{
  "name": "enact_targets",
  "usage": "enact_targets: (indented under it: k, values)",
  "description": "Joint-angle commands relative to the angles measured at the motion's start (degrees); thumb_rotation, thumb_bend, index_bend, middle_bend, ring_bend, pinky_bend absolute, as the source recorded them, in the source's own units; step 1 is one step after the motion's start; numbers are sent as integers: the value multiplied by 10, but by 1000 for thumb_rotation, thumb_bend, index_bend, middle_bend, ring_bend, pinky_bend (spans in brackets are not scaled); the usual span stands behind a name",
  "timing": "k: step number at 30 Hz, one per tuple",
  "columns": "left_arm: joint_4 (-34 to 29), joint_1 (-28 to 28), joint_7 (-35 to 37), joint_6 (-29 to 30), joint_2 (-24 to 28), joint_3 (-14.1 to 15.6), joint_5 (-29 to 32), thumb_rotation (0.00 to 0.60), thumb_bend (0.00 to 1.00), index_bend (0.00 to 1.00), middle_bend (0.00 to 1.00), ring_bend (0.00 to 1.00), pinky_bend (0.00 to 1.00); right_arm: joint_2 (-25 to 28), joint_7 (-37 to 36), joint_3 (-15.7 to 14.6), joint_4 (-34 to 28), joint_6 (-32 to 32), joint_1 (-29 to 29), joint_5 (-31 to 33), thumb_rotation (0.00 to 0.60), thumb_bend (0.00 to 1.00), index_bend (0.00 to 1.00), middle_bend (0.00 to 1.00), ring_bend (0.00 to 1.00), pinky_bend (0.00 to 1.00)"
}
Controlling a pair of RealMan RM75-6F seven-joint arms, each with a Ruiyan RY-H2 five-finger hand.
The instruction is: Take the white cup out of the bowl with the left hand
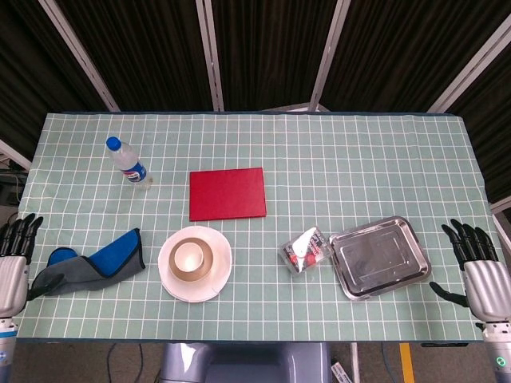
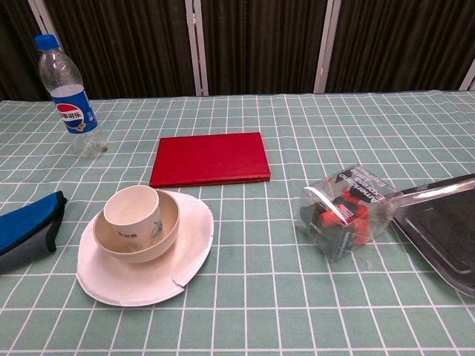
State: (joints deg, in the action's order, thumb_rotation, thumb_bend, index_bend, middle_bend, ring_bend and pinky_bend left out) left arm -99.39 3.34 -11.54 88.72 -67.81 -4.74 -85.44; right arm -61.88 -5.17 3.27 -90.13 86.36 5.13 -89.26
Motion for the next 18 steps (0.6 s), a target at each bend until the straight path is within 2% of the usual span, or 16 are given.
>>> enact_targets:
  k: [1,3,7,18]
  values:
    - [-6,20,-10,-20,-10,-1,-16,600,51,219,0,0,0,1,-3,1,0,0,0,2,600,37,30,0,0,0]
    - [-8,39,-25,-41,-20,-2,-28,600,91,326,0,0,0,3,-8,3,0,2,-1,4,600,37,30,0,0,0]
    - [-10,80,-55,-93,-44,-2,-45,600,131,447,0,0,0,8,-17,5,-2,8,-3,5,600,36,30,0,0,0]
    - [20,153,-136,-192,-144,-8,-21,600,178,492,0,0,0,16,-38,9,0,9,-5,10,600,36,30,0,0,0]
